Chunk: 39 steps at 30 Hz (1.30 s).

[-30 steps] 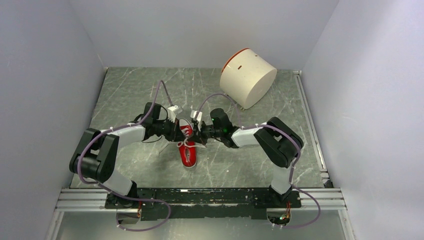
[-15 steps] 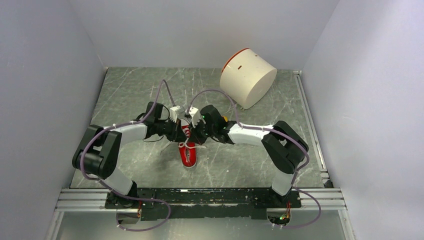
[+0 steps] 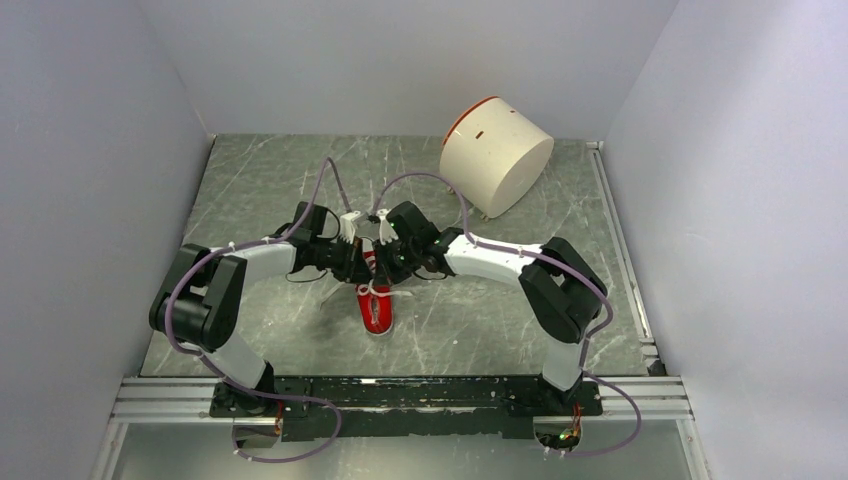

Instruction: Tie the shoes

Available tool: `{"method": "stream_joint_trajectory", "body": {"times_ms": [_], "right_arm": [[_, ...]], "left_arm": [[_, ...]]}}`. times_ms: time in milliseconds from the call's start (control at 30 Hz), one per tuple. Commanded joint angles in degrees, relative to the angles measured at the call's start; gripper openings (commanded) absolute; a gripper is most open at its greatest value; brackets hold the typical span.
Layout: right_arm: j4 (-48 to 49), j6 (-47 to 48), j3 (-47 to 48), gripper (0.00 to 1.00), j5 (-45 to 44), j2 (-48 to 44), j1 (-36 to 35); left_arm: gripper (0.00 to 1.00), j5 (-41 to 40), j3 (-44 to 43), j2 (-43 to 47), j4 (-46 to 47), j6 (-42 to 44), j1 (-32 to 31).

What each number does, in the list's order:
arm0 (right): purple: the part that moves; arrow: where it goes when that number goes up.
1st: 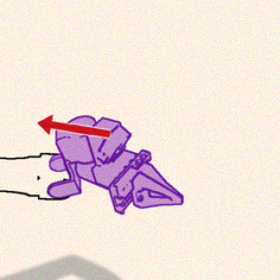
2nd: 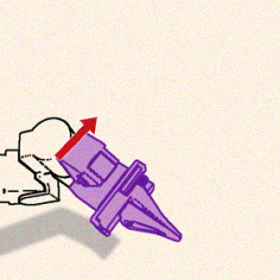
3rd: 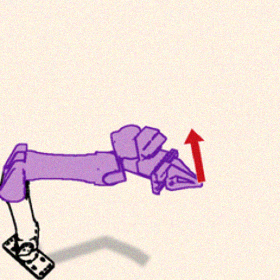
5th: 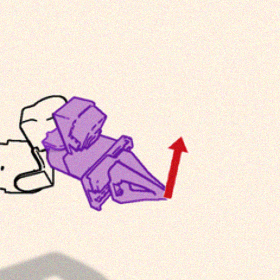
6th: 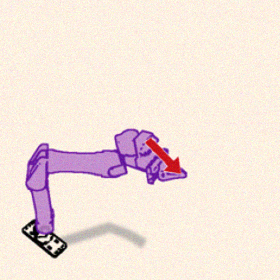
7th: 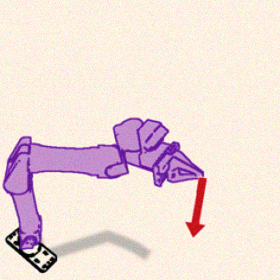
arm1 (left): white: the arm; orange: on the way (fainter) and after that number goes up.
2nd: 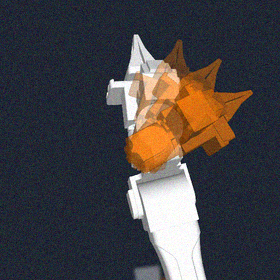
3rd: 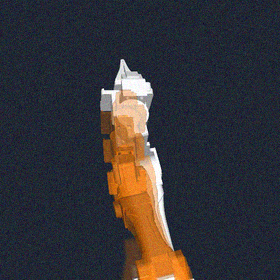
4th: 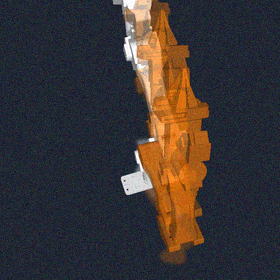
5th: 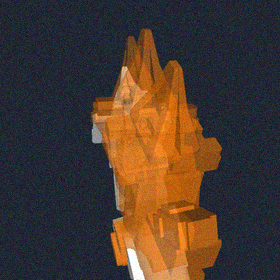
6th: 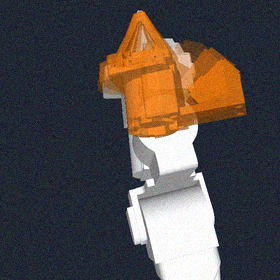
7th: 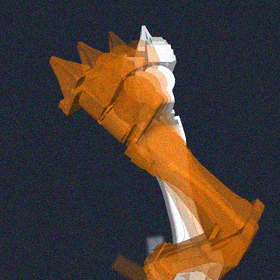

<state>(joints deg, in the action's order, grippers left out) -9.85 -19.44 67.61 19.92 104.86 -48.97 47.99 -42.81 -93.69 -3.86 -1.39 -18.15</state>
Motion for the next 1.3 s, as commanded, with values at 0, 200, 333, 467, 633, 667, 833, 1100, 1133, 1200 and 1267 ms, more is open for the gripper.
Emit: {"method": "stream_joint_trajectory", "body": {"times_ms": [0, 200, 333, 467, 633, 667, 833, 1100, 1133, 1200, 1267], "right_arm": [[6.41, -6.04, 1.33, 0.08, 8.7, -3.99, -1.4], [19.32, -11.67, -7.66, 0.24, 11.86, -8.69, 3.36], [16.37, -4.15, -9.14, 0.34, 6.33, -10.18, 6.07], [17.44, 5.7, -9.68, 0.33, 3.12, -8.28, 7.88], [20.04, 11.53, -8.73, 0.22, 6.83, -3.55, 8.35], [19.54, 11.42, -7.95, 0.18, 7.53, -2.13, 8.33], [20.59, 7.31, -6.97, 0.15, 9.27, 0.88, 7.8], [21.91, 6.03, -9.13, 0.14, 9.35, 1.13, 7.31], [22.11, 6.06, -9.37, 0.13, 9.75, 1.21, 7.24], [22.27, 6.12, -9.47, 0.13, 9.77, 1.51, 7.16], [22.22, 5.89, -9.47, 0.12, 9.5, 1.99, 7.18]], "left_arm": [[0.05, -5.73, -0.03, -1.54, -0.13, 3.21, 0.13], [0.05, -5.2, 0.62, -0.89, 0.34, 3.01, 0.13], [0.05, -4.9, 0.66, -0.67, 0.64, 2.88, 0.13], [0.05, -5.11, 1.06, 0.76, 0.93, 2.18, 0.13], [0.05, -6.31, 1.81, 4.83, 0.16, 2.86, 0.27], [0.05, -6.12, 2.03, 5.05, 0.32, 2.7, 0.35], [0.05, -5.66, 1.91, 3.77, 0.01, 2.96, 0.49], [0.05, -5.1, 1.5, 3.0, 0.34, 2.97, 0.49], [0.05, -5.09, 1.5, 2.94, 0.41, 2.97, 0.49], [0.05, -5.02, 1.41, 2.88, 0.41, 3.02, 0.49], [0.05, -5.01, 1.32, 2.95, 0.22, 2.97, 0.49]]}}
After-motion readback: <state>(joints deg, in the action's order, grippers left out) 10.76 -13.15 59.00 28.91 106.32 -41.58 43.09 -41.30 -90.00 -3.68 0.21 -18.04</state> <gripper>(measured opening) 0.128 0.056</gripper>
